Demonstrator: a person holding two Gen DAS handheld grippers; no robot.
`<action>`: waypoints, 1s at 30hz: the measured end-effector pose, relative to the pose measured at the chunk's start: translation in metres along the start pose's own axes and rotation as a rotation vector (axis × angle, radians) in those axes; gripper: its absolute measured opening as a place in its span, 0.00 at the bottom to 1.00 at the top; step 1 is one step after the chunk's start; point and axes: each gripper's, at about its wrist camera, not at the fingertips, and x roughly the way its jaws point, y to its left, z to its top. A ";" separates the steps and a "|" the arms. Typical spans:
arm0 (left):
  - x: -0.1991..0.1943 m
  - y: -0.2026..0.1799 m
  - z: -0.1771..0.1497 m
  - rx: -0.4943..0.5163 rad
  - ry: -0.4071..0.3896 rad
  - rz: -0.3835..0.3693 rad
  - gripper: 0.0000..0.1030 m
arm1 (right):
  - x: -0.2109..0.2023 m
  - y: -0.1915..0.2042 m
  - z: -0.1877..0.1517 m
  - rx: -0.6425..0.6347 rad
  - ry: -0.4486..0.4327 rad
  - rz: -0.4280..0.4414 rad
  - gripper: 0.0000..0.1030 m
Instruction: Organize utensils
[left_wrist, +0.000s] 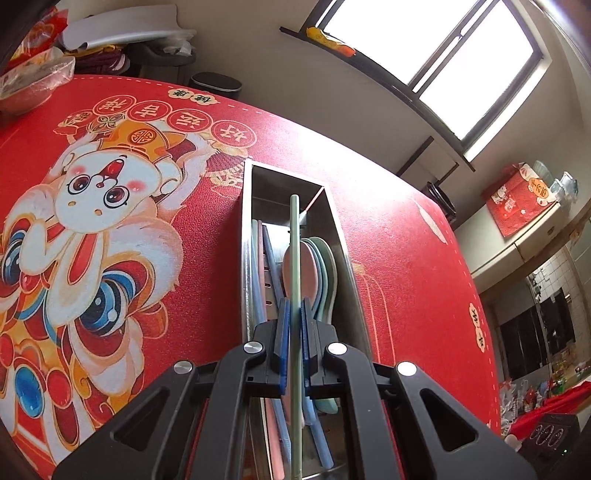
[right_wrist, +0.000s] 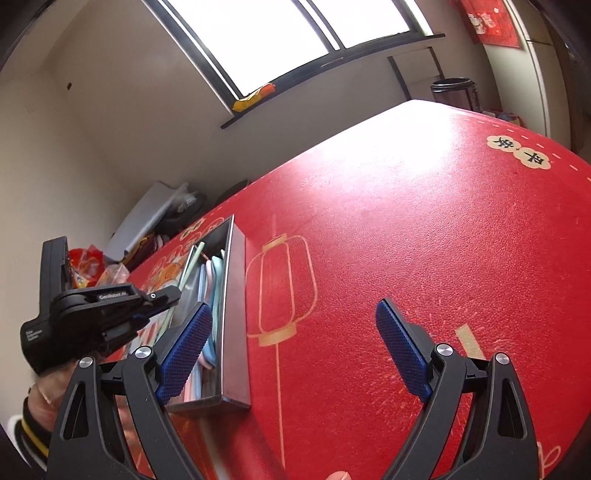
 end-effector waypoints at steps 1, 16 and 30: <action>0.002 -0.001 0.000 0.015 0.001 0.021 0.06 | 0.000 0.000 0.000 0.000 0.003 -0.001 0.85; -0.048 -0.014 -0.010 0.257 -0.100 0.126 0.55 | 0.003 -0.016 0.001 0.076 0.007 0.013 0.84; -0.155 -0.009 -0.039 0.451 -0.292 0.155 0.94 | -0.056 0.019 0.012 -0.099 -0.112 -0.280 0.84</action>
